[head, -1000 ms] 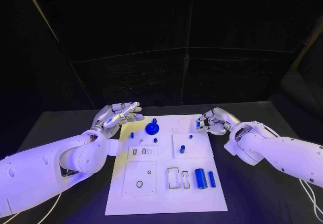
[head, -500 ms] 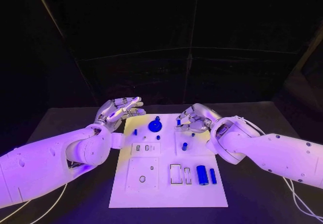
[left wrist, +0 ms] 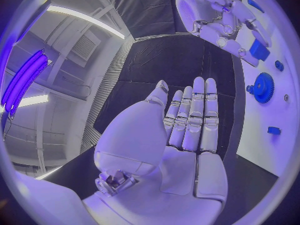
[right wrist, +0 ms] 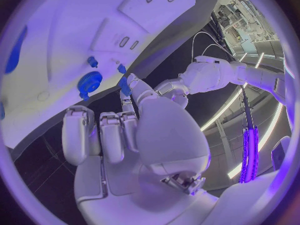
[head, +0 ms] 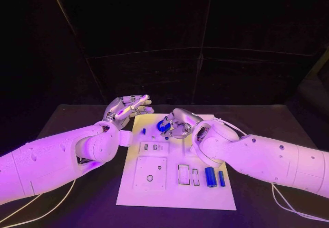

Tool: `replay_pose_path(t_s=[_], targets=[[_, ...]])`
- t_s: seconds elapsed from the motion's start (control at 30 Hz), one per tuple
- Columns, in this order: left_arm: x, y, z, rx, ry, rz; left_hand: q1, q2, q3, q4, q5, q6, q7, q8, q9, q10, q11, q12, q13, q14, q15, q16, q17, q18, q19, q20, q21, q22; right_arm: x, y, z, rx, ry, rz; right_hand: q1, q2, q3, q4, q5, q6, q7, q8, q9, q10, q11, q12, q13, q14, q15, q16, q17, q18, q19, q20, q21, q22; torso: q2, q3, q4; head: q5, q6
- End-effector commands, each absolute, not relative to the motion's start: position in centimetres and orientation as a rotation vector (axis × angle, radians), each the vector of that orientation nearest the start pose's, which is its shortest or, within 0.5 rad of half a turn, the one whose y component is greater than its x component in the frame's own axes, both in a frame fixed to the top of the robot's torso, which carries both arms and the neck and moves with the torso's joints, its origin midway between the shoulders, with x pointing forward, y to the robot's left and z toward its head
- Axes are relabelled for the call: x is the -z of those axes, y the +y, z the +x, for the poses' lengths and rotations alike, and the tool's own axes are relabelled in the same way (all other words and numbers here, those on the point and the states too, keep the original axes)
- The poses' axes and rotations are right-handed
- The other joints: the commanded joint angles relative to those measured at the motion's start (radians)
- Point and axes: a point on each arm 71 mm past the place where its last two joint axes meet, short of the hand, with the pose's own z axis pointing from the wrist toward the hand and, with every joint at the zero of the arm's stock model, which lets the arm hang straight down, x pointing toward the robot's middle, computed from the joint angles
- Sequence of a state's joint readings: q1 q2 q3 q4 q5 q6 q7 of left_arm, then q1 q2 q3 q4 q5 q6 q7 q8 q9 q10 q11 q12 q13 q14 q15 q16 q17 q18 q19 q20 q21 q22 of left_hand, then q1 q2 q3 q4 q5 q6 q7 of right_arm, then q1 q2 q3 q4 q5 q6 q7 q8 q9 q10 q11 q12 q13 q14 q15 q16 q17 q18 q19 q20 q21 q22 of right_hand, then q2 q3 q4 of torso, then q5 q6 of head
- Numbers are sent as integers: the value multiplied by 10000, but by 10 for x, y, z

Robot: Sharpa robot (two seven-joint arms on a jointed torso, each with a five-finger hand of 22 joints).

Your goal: Assemble the parts on the task board

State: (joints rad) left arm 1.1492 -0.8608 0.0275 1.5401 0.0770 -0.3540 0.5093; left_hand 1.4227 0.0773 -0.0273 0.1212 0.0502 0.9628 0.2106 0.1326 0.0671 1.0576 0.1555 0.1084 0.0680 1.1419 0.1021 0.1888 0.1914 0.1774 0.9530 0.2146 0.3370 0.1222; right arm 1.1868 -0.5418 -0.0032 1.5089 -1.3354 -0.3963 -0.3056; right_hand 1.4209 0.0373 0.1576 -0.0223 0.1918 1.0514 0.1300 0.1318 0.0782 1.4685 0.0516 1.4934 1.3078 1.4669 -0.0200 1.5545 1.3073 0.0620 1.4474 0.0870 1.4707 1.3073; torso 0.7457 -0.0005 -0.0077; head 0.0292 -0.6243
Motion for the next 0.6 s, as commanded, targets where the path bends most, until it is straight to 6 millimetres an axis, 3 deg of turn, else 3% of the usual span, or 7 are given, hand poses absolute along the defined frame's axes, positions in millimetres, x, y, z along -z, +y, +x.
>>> replay_pose_path(t_s=[0.03, 0.2, 0.47, 0.6], targets=[[169, 220, 489, 16093, 12278, -11694, 112, 6, 11, -76, 32, 83, -1, -50, -4, 73, 8, -42, -11, 44, 33, -32, 9, 62, 42, 13, -30, -10, 179, -55, 475, -7893, 17213, -526, -55, 25, 52, -8, 39, 49, 10, 36, 16, 367, -52, -49, 1741, 966, -48, 39, 2295, -95, -8, -38, 30, 5, -3, 19, 10, 102, -63], [169, 220, 488, 16069, 12266, -11693, 112, 6, 11, -76, 32, 83, -1, -50, -4, 73, 8, -42, -11, 44, 33, -32, 9, 62, 42, 13, -30, -10, 187, -48, 472, -7886, 17382, -708, -70, 23, 69, -11, 43, 35, 12, 28, 12, 364, -48, -53, 1737, 965, -46, 39, 2294, -95, -7, -39, 30, 8, -1, 36, -41, 216, -100], [168, 219, 487, 16122, 12273, -11675, 113, 7, 12, -79, 32, 84, 0, -52, -4, 74, 9, -44, -11, 44, 33, -35, 10, 62, 43, 13, -30, -11, 196, -40, 471, -7880, 17553, -918, -73, 15, 106, -34, 75, 24, 14, 20, 7, 352, -47, -68, 1723, 962, -45, 33, 2278, -94, -9, -38, 27, 2, 7, 25, -13, 208, -202], [168, 218, 487, 16143, 12280, -11671, 113, 7, 12, -79, 32, 84, 0, -52, -4, 74, 9, -44, -11, 44, 33, -35, 10, 62, 43, 13, -30, -11, 199, -39, 471, -7814, 17595, -1030, -90, -9, 126, -50, 89, 7, 22, 9, 2, 328, -42, -98, 1693, 959, -43, 28, 2267, -93, -13, -38, 23, -6, 3, 44, -11, 187, -226]])
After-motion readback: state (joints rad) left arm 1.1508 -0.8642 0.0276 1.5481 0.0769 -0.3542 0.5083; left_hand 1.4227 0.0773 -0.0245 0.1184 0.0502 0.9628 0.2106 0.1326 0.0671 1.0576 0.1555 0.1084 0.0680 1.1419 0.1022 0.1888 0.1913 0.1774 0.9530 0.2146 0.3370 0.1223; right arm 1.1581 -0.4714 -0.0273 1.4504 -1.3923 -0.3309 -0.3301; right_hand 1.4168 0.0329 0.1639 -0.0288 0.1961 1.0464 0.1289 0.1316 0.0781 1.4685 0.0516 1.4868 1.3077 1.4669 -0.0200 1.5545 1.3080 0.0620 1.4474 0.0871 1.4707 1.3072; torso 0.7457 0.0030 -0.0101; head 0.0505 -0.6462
